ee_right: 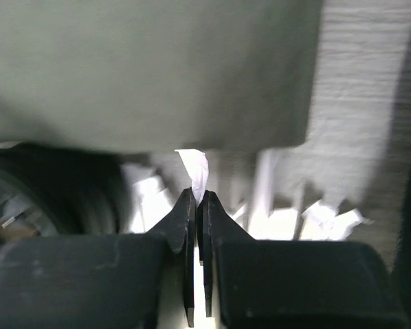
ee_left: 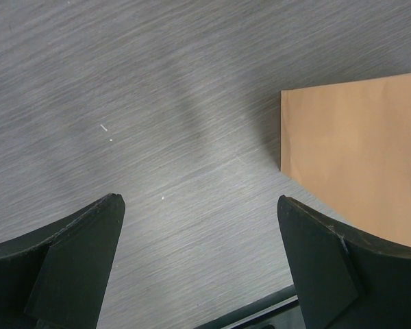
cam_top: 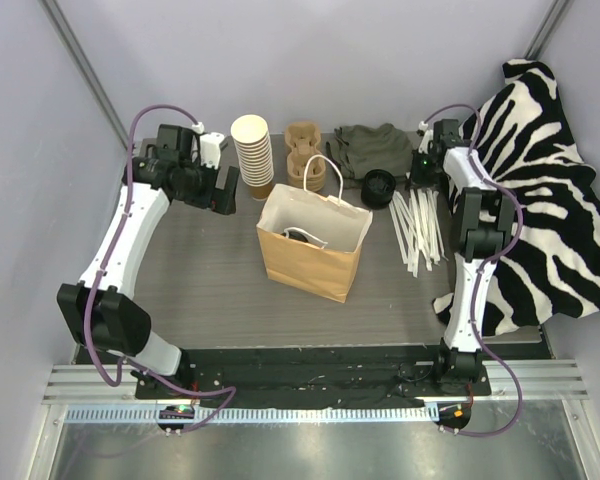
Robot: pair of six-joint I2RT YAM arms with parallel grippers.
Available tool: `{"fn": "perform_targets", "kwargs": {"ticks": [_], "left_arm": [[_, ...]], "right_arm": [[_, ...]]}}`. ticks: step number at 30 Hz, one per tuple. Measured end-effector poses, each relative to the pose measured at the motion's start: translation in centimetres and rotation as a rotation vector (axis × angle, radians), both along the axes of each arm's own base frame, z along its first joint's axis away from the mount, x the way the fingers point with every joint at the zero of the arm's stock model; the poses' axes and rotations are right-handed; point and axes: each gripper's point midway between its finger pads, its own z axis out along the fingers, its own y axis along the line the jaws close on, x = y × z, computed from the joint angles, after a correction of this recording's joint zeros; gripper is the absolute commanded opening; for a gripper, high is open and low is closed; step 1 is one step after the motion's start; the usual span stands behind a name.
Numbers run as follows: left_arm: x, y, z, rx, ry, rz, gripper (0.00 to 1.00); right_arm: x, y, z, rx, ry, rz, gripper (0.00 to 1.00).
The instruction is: Pack the takeout coffee
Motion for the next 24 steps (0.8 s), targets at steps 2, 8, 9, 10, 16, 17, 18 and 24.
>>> {"fn": "perform_targets", "kwargs": {"ticks": [2, 8, 9, 10, 16, 17, 18, 24], "left_arm": [[0.1, 0.0, 0.3, 0.002, -0.006, -0.005, 0.99], [0.2, 0.0, 0.6, 0.002, -0.014, -0.007, 1.0], [0.2, 0.0, 0.6, 0.001, -0.014, -0.007, 1.0], [0.2, 0.0, 0.6, 0.001, -0.015, -0.007, 1.0], [0.2, -0.4, 0.4, -0.019, -0.001, -0.002, 1.0], [0.2, -0.5, 0.3, -0.028, 0.005, 0.0, 1.0], [0.3, -0.6, 0.3, -0.034, 0.008, 0.0, 1.0], [0.6, -1.0, 0.4, -0.066, 0.006, 0.009, 0.99]], "right_arm": [[-0.4, 0.6, 1.0, 0.032, 0.001, 0.012, 0.01], [-2.3, 3.3, 12.5, 0.166, -0.133, 0.059, 0.01], [-2.6, 4.0, 16.8, 0.197, -0.217, 0.09, 0.01], [-2.9, 4.6, 20.0, 0.219, -0.283, 0.117, 0.01], [-11.3, 11.6, 44.1, 0.368, -0.83, 0.412, 0.01], [-13.7, 13.4, 47.1, 0.394, -0.905, 0.477, 0.01], [-16.3, 15.5, 49.6, 0.425, -0.97, 0.551, 0.01], [-26.0, 24.7, 55.0, 0.572, -1.129, 0.907, 0.01]]}}
